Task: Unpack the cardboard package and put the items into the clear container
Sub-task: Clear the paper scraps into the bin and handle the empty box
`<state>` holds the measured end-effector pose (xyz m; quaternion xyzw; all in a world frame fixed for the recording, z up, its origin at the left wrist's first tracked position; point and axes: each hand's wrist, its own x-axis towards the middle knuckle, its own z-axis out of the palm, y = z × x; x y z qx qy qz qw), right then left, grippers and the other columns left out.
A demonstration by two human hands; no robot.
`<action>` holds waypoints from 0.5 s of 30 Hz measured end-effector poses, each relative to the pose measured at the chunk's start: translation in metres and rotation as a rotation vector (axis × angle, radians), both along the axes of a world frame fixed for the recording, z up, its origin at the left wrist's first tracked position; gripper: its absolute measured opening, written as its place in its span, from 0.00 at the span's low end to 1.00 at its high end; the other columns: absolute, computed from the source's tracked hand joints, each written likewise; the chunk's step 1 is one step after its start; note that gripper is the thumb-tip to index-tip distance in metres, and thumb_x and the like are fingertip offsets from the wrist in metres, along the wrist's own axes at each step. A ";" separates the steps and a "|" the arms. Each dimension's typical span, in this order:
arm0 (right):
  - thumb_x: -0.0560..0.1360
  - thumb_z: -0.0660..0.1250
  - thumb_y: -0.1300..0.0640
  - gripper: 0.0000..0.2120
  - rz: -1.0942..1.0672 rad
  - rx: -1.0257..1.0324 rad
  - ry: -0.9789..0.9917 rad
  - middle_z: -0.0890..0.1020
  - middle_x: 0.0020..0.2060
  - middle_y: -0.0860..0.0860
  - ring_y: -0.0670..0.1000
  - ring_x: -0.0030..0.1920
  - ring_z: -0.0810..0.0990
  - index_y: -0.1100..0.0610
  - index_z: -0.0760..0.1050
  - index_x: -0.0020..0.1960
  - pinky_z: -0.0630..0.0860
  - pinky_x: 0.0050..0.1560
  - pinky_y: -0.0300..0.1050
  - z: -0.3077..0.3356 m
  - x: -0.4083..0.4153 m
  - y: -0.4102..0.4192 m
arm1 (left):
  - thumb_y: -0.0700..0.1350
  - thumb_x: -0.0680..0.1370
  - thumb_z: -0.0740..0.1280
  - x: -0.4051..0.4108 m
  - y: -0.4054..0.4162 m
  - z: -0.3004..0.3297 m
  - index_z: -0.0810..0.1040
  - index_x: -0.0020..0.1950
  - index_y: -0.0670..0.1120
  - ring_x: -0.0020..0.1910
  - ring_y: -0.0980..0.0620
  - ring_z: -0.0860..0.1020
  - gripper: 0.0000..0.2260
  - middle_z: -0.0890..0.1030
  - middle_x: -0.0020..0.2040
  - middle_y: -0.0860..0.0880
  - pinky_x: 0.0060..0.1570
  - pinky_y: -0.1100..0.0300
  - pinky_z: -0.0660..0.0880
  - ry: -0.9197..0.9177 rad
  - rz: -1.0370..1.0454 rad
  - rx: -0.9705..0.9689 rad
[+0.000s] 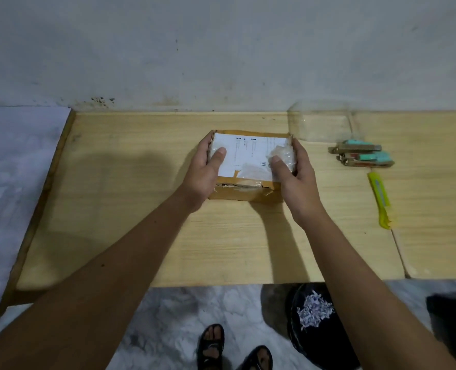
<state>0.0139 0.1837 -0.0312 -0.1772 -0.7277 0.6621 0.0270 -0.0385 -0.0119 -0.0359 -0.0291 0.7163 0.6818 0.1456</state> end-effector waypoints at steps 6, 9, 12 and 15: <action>0.78 0.70 0.46 0.35 -0.278 0.064 -0.012 0.76 0.71 0.48 0.47 0.67 0.80 0.49 0.61 0.81 0.78 0.68 0.55 0.037 0.091 0.072 | 0.46 0.88 0.60 0.050 0.099 0.037 0.60 0.83 0.49 0.74 0.56 0.72 0.23 0.73 0.75 0.55 0.75 0.60 0.68 0.039 -0.201 -0.016; 0.79 0.69 0.46 0.35 -0.418 0.109 -0.017 0.75 0.72 0.49 0.48 0.68 0.79 0.49 0.61 0.81 0.77 0.70 0.56 0.047 0.150 0.116 | 0.46 0.88 0.59 0.090 0.157 0.048 0.59 0.82 0.47 0.69 0.57 0.76 0.23 0.75 0.70 0.56 0.71 0.63 0.72 0.057 -0.332 -0.015; 0.76 0.69 0.40 0.36 -0.562 0.117 -0.048 0.74 0.74 0.47 0.49 0.71 0.77 0.45 0.62 0.80 0.76 0.71 0.57 0.051 0.211 0.154 | 0.46 0.87 0.60 0.134 0.211 0.048 0.57 0.81 0.47 0.72 0.52 0.75 0.23 0.73 0.74 0.51 0.73 0.54 0.72 0.064 -0.454 -0.011; 0.78 0.70 0.40 0.33 -0.697 0.130 -0.058 0.75 0.73 0.45 0.48 0.70 0.77 0.45 0.64 0.79 0.75 0.71 0.57 0.048 0.272 0.181 | 0.48 0.87 0.62 0.180 0.252 0.044 0.58 0.80 0.48 0.73 0.51 0.74 0.23 0.72 0.76 0.49 0.75 0.47 0.70 0.059 -0.566 -0.023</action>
